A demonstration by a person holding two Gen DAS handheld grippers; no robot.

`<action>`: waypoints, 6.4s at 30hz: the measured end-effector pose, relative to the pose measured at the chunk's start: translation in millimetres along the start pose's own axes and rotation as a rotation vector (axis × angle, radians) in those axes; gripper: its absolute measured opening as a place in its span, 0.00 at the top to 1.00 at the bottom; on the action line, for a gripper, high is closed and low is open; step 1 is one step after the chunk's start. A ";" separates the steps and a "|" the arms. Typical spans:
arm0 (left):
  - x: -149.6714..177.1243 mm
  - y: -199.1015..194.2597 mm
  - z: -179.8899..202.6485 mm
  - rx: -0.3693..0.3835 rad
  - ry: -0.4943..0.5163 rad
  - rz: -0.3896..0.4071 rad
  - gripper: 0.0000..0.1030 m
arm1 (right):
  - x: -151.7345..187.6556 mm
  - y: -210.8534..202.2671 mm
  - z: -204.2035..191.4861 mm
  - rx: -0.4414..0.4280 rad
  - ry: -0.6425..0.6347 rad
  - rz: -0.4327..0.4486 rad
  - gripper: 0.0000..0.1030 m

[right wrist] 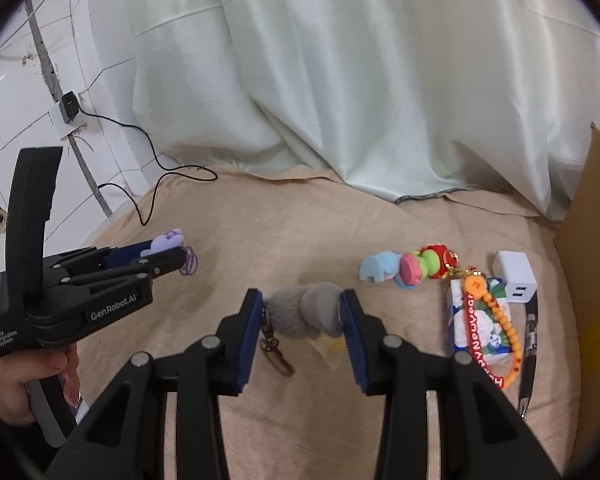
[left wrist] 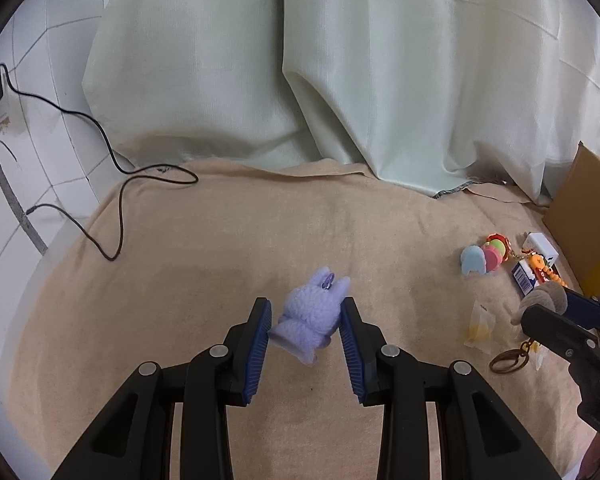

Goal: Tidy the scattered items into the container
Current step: 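Carry both keychains over the box and open both tools to drop them, then move both open tools back over the remaining pile, then grasp clear cartoon-eye packet with right tool while left tool grasps clear yellow packet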

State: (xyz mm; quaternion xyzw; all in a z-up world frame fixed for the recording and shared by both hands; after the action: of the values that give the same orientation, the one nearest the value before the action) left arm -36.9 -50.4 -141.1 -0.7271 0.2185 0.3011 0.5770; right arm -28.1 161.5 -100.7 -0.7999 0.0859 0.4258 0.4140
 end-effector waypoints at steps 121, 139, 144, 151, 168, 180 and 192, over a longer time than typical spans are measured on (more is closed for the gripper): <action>-22.0 7.0 56.6 0.191 0.123 -0.045 0.00 | 10.3 -33.9 32.4 0.171 0.003 -0.018 0.22; 12.2 18.7 85.7 0.249 0.189 -0.044 0.09 | 44.0 6.6 54.1 0.119 -0.023 -0.166 0.58; 15.3 20.5 88.0 0.252 0.200 -0.060 0.09 | 47.2 15.6 55.7 0.127 -0.037 -0.200 0.63; 13.1 20.4 96.7 0.259 0.223 -0.042 0.09 | 47.4 10.2 59.5 0.124 -0.035 -0.203 0.77; 7.2 39.4 130.1 0.280 0.280 -0.049 0.43 | 43.2 -31.0 72.7 0.120 0.032 -0.129 0.77; 14.8 32.4 136.1 0.283 0.334 -0.013 0.73 | 42.0 -28.5 70.4 0.091 0.038 -0.115 0.77; -2.4 12.6 90.3 0.302 0.174 0.014 0.79 | 32.7 -41.5 65.8 0.071 0.044 -0.042 0.77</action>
State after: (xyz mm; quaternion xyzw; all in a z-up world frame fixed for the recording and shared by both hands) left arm -63.8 34.1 -162.1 -0.6538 0.3154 0.2048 0.6566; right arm -27.5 243.6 -120.2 -0.7955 0.0931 0.3962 0.4490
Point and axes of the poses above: each gripper's, at about its wrist camera, not at the fingertips, and y roughly the way its jaws point, z to its right, x to its underside, the point moved 1 cm from there along y, roughly the way its jaws point, and after that the axes turned 11 degrees about -x, right-handed, at the moved point
